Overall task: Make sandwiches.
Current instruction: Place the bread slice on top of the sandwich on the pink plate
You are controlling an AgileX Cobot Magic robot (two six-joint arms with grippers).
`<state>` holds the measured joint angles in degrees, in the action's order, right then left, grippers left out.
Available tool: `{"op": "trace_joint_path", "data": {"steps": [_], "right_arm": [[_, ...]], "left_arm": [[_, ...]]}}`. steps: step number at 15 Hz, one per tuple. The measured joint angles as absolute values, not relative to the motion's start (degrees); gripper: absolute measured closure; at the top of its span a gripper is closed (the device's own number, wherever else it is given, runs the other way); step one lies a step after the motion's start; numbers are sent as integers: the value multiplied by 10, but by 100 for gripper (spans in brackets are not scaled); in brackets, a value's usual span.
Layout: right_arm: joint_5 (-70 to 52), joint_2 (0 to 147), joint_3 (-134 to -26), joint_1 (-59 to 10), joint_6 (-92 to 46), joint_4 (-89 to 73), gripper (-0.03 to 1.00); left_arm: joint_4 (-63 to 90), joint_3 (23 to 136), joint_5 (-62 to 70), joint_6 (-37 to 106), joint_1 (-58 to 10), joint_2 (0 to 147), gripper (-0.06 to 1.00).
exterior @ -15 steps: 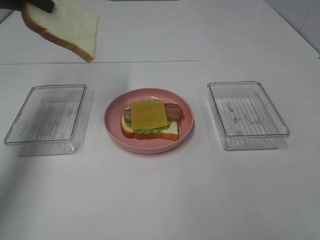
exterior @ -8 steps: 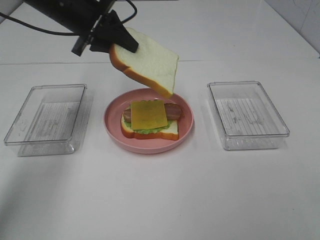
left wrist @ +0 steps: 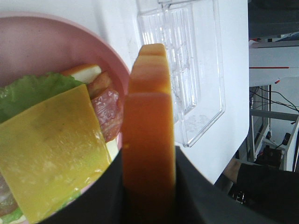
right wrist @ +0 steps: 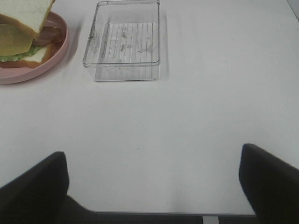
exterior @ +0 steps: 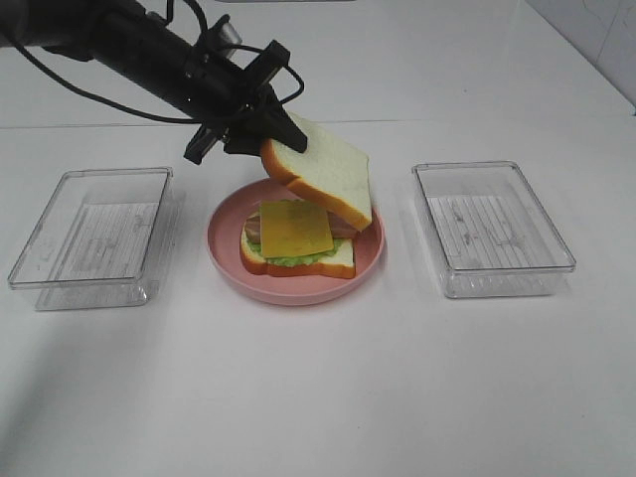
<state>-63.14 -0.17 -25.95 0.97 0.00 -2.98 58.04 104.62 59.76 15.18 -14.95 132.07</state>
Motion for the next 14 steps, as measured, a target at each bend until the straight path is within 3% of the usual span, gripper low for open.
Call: {"op": "trace_joint_path", "data": {"steps": [14], "right_arm": [[-631, -2, -260, 10, 0, -30, 2]], "left_arm": [[522, 1046, 601, 127, -150, 1354, 74]]}}
